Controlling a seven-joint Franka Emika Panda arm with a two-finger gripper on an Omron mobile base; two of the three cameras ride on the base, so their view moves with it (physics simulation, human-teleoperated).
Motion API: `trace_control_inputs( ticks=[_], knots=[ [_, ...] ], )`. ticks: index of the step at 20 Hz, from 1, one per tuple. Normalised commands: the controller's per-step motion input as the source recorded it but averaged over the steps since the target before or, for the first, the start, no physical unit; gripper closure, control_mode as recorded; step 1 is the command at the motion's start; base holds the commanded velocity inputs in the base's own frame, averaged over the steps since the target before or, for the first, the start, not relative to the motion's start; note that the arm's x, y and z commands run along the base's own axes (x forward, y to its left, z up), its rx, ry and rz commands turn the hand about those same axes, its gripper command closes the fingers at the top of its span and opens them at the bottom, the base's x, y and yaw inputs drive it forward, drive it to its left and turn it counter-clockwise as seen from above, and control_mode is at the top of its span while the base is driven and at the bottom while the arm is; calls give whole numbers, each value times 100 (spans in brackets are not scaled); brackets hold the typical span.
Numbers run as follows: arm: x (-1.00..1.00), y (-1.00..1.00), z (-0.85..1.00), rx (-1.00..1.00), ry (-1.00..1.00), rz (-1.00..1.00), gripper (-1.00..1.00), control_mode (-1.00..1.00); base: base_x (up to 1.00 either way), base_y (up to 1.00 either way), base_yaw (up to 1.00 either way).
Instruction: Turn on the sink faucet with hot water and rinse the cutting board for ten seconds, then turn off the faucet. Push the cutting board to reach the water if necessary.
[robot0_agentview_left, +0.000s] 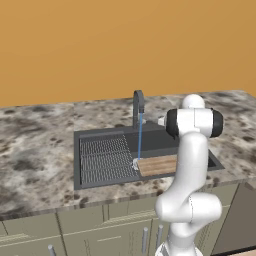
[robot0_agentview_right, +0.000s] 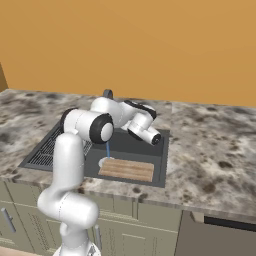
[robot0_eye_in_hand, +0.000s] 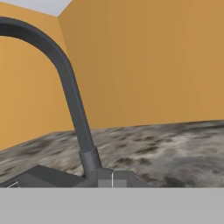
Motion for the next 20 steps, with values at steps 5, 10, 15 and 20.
trace_control_inputs(
  ticks=[5, 10, 15, 20],
  knots=[
    [0, 0, 0, 0, 0, 0, 100, -100, 0, 0, 0],
    [0, 0, 0, 0, 0, 0, 100, -100, 0, 0, 0],
    [0, 0, 0, 0, 0, 0, 100, -100, 0, 0, 0],
    [0, 0, 0, 0, 0, 0, 100, -100, 0, 0, 0]
  ],
)
